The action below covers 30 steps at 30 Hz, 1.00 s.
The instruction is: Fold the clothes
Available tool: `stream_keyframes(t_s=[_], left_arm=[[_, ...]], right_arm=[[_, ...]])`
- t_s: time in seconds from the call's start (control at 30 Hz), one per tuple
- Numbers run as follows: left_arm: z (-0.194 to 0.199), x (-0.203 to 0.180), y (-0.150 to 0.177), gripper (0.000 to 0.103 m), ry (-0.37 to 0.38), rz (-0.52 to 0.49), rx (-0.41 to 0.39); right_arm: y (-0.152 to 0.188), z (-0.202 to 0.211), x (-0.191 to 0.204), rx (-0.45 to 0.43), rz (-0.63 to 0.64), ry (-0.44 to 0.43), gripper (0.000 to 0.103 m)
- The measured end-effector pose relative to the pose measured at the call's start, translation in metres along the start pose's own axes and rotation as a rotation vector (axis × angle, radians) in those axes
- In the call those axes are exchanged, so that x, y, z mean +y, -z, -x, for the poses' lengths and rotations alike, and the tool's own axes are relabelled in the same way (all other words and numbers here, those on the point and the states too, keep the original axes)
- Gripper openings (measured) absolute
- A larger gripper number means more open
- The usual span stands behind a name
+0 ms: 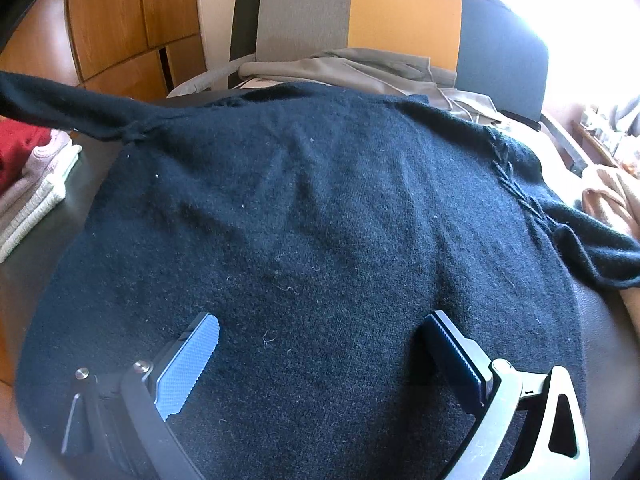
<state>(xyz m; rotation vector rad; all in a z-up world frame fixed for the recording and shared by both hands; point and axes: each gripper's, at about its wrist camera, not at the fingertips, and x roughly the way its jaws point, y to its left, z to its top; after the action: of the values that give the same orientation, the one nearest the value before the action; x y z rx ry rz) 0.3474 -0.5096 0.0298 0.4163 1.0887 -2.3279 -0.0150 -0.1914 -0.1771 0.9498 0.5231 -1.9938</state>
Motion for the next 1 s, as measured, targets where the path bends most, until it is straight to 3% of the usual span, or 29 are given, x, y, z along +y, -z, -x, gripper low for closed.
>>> stream_keyframes(t_s=[0.07, 0.17, 0.27, 0.3, 0.4, 0.57, 0.67, 0.8, 1.0], left_arm=[[-0.001, 0.002, -0.010, 0.006, -0.105, -0.063, -0.023], [-0.023, 0.008, -0.013, 0.007, -0.235, -0.157, 0.123], [-0.035, 0.034, -0.004, 0.010, -0.282, -0.101, 0.260], [-0.028, 0.045, -0.001, 0.010, -0.277, -0.083, 0.263], [0.003, 0.068, 0.003, 0.014, -0.218, 0.008, 0.192], [0.068, 0.099, -0.005, 0.017, -0.369, 0.176, -0.025], [0.070, 0.082, -0.010, 0.021, -0.326, 0.119, -0.053], [-0.016, 0.021, 0.007, 0.021, -0.263, -0.135, 0.124], [-0.182, -0.070, 0.081, 0.021, -0.120, -0.347, 0.431]], right_arm=[[0.000, 0.000, 0.000, 0.002, 0.000, 0.002, 0.103], [0.000, 0.000, -0.001, 0.003, 0.003, 0.005, 0.103], [0.000, 0.000, -0.002, 0.004, 0.005, 0.005, 0.103], [0.000, 0.000, -0.002, 0.004, 0.006, 0.005, 0.103], [0.000, 0.000, -0.002, 0.004, 0.007, 0.005, 0.103], [0.000, 0.000, -0.003, 0.004, 0.007, 0.003, 0.103], [0.001, 0.001, -0.001, 0.004, 0.009, 0.006, 0.103], [0.000, 0.001, 0.000, 0.006, 0.014, 0.010, 0.103], [0.000, 0.002, -0.001, 0.010, 0.013, 0.008, 0.103]])
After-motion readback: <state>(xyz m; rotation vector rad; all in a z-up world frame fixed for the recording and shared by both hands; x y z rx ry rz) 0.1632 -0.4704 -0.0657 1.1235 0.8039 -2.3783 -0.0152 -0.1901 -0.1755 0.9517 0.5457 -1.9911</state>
